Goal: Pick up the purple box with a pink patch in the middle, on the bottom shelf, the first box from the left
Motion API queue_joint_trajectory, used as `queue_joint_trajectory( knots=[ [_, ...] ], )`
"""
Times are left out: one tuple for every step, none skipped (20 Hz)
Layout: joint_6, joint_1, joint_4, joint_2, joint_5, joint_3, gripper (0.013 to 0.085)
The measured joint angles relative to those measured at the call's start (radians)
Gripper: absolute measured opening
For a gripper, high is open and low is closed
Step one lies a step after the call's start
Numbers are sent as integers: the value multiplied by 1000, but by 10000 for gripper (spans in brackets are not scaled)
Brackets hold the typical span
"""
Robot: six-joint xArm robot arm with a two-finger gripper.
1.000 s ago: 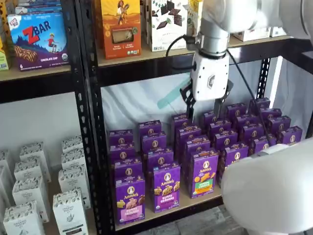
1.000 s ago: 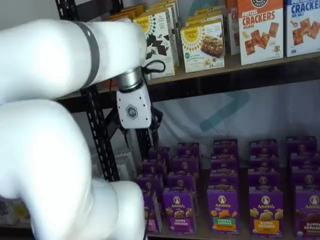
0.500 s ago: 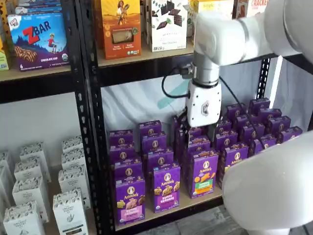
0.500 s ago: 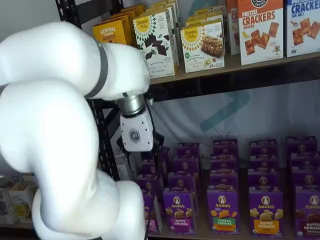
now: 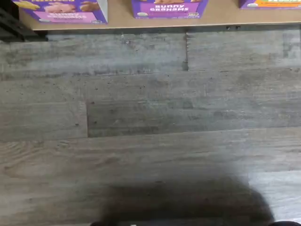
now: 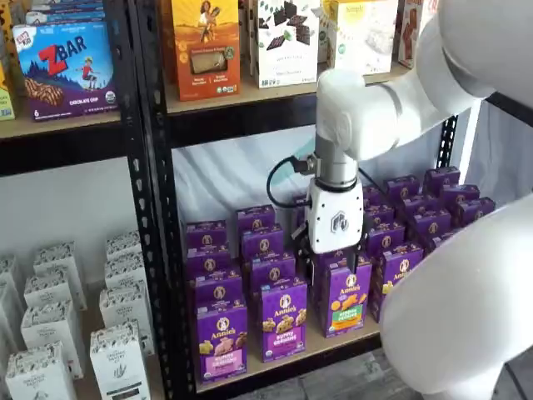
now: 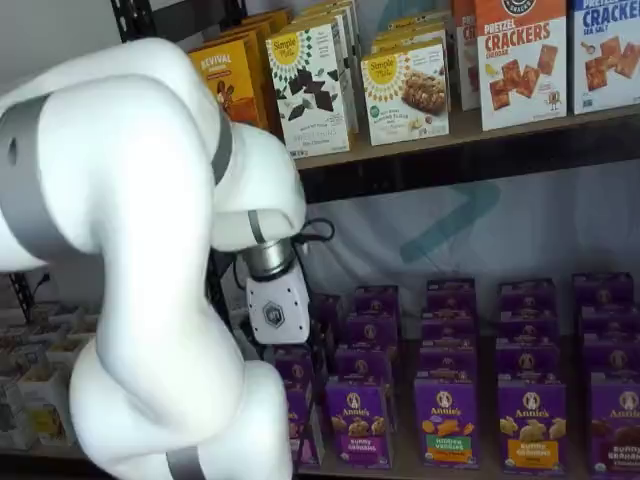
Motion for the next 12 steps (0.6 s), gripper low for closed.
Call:
queue_joint_trajectory(
  knots=[
    [0,1,2,19,-20,3,850],
    [-5,1,8,40,-44,7,850],
    [-9,1,14,59,-64,10,850],
    [-12,1,19,76,-81,13,850],
    [-14,1,23,96,-101,15,850],
    [-17,2,28,114,-118,16,850],
    [-24,2,37,132,-139,19,850],
    [-29,3,44,149,-158,21,850],
    [-36,4,53,167,-175,22,850],
    [-44,5,64,192,-195,22,850],
    [-48,6,70,210,-210,23,850],
    [-50,8,73,230,-226,24,850]
  ],
)
